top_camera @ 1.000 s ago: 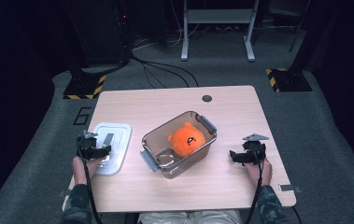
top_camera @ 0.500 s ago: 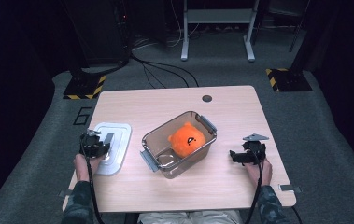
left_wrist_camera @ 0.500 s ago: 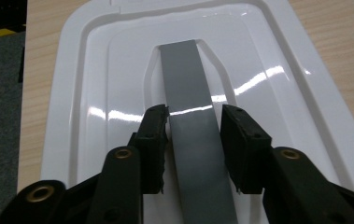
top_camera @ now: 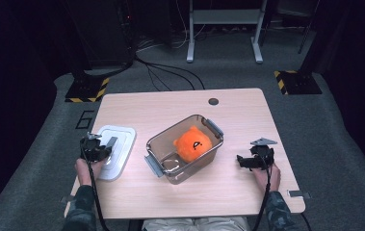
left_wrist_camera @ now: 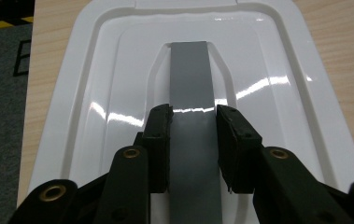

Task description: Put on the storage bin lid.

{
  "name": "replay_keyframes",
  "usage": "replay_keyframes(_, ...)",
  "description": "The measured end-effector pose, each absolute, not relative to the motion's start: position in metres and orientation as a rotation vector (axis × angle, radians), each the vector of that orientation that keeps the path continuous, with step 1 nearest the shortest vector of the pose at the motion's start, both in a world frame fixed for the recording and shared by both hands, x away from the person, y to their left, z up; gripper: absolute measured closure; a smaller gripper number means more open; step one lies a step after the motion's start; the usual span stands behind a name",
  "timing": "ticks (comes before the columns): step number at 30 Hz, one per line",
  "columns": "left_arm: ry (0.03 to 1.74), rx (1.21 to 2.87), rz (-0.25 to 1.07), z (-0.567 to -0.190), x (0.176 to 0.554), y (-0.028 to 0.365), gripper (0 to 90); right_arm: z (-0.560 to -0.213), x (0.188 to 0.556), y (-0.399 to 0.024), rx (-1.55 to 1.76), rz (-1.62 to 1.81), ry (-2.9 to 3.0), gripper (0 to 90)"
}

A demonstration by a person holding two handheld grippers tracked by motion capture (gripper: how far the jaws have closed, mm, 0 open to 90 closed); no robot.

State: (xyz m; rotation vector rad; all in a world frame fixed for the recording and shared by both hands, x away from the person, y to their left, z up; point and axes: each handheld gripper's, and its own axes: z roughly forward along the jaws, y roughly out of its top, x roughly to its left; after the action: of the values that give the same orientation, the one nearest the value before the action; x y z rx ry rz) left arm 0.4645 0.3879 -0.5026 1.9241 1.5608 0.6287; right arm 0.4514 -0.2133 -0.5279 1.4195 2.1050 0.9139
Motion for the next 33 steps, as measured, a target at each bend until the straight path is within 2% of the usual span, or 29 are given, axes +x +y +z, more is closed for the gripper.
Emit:
replay_keyframes(12,1.516,1.946,0.617,-0.492,0.458,0.384,66.5,-0.528,0.451,-0.213,1.419,0.914,2.106,5.7)
replay_keyframes(33,1.369,1.99,0.627,-0.438,0.449,0.371,66.5,-0.528,0.452,-0.212,1.4,0.906,2.135,1.5)
